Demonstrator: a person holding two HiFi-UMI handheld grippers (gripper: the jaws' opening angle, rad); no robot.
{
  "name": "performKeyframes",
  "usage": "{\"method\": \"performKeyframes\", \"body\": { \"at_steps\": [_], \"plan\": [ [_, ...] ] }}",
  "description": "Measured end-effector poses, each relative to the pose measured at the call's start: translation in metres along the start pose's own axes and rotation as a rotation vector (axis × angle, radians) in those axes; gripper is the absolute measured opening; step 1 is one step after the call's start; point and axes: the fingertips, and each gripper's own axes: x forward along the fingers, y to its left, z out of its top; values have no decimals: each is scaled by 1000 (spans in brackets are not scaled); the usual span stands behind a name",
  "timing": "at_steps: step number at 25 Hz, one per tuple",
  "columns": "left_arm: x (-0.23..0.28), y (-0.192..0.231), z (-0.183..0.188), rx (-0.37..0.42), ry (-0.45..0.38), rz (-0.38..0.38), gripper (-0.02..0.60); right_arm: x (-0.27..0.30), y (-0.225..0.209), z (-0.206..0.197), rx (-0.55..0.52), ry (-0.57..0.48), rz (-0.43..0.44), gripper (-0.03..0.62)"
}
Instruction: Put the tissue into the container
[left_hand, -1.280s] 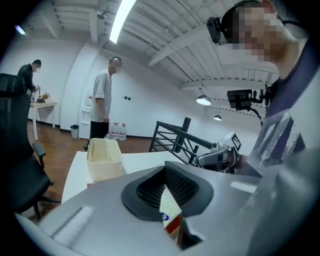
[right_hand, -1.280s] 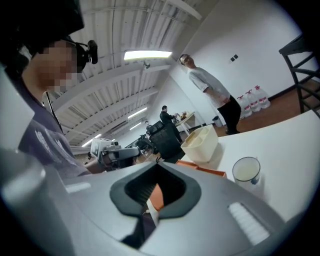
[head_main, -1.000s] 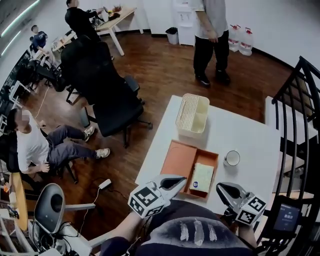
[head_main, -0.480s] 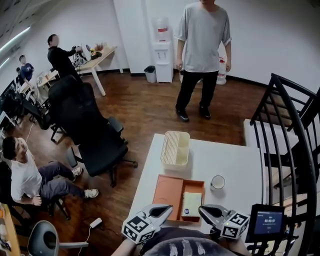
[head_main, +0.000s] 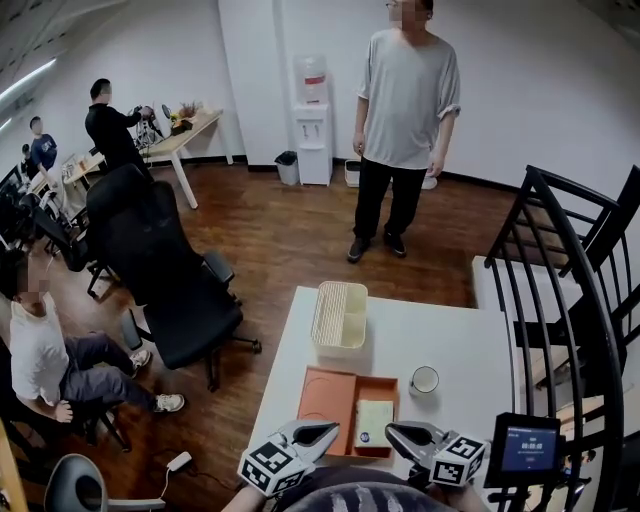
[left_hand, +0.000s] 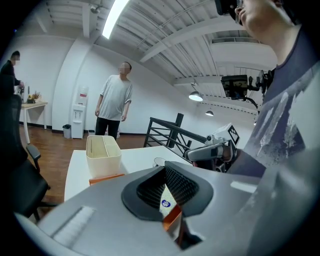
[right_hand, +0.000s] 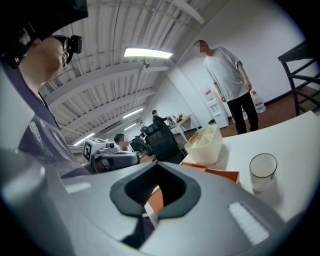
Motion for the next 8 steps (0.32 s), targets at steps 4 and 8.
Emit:
{"method": "performKeyframes", "body": {
  "at_steps": [4,8],
  "plan": [
    [-1,-1,8,-10,6,-1,14,-2,2,9,-1,1,-14,5],
    [-7,0,7,-1,17,-2,14,2,8,8,-7,-3,-21,5]
  ]
}}
